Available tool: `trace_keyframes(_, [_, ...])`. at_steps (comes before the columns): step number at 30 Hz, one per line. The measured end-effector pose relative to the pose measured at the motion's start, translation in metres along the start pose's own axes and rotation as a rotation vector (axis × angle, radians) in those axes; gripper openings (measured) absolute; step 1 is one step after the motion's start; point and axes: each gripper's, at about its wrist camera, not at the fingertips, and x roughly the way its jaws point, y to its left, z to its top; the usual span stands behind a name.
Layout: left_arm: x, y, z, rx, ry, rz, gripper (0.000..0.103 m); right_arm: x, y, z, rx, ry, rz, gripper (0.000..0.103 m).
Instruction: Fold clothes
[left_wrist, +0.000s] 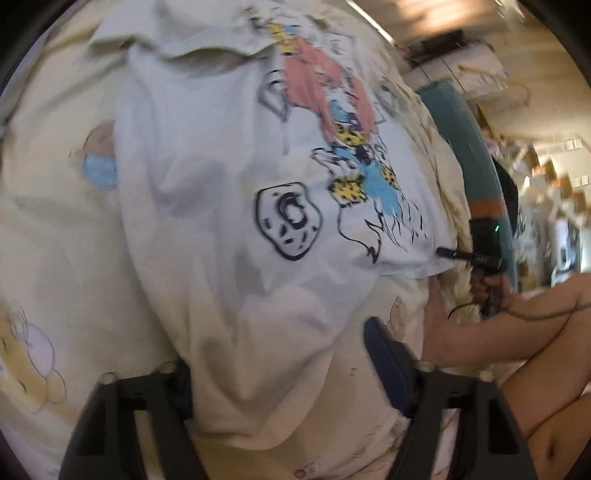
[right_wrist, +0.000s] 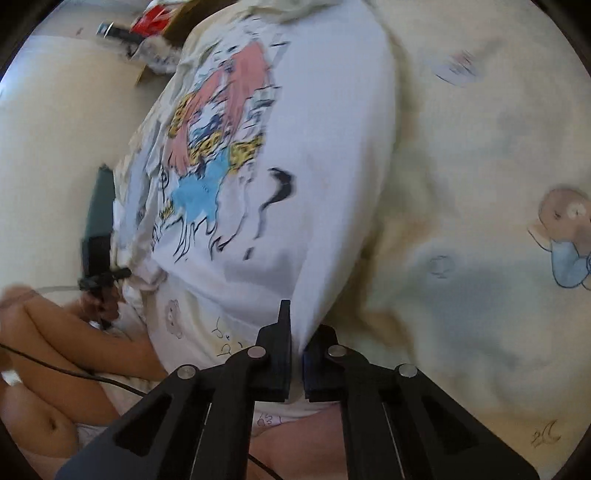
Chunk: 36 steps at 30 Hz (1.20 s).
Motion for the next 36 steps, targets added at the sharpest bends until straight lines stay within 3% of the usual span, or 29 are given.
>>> trace_keyframes(1, [0.004, -0.002, 0.000, 0.029, 0.022, 0.058, 0.004, -0.008, 0.004, 0.001, -0.008, -0.018, -0.011, 0.003])
trace_keyframes(2, [0.005, -0.001, 0.000, 0.031, 0.031, 0.079, 0.004, -0.016, 0.007, 0.002, -0.015, -0.035, -0.022, 0.003])
trace_keyframes(10, [-0.065, -0.026, 0.014, 0.058, -0.122, -0.059, 0.004, -0.081, 0.036, 0.008, -0.076, -0.176, -0.109, 0.003])
trace_keyframes(13, [-0.084, -0.032, 0.017, 0.057, -0.132, -0.110, 0.004, -0.106, 0.047, 0.011, -0.099, -0.229, -0.141, 0.003])
trace_keyframes(16, [-0.072, -0.030, 0.009, 0.096, -0.027, -0.064, 0.004, -0.104, 0.031, 0.001, -0.061, -0.153, -0.143, 0.003])
trace_keyframes(20, [-0.020, -0.019, -0.011, 0.145, 0.183, 0.025, 0.005, -0.066, 0.003, -0.020, -0.025, -0.013, -0.159, 0.003])
trace_keyframes(24, [0.021, 0.000, -0.020, 0.116, 0.327, 0.112, 0.010, -0.037, -0.031, -0.032, 0.074, 0.040, -0.203, 0.009])
trace_keyframes(26, [0.017, 0.001, -0.024, 0.134, 0.354, 0.135, 0.014, -0.034, -0.041, -0.036, 0.087, 0.071, -0.283, 0.019])
trace_keyframes(30, [-0.002, 0.004, -0.029, 0.159, 0.381, 0.148, 0.018, -0.044, -0.051, -0.050, 0.084, 0.148, -0.363, 0.027])
trace_keyframes(34, [-0.027, -0.005, -0.017, 0.217, 0.389, 0.146, 0.020, -0.074, -0.034, -0.048, 0.004, 0.118, -0.500, 0.027])
trace_keyframes(36, [-0.039, -0.014, -0.007, 0.267, 0.388, 0.134, 0.020, -0.086, -0.016, -0.035, -0.050, 0.059, -0.543, 0.028])
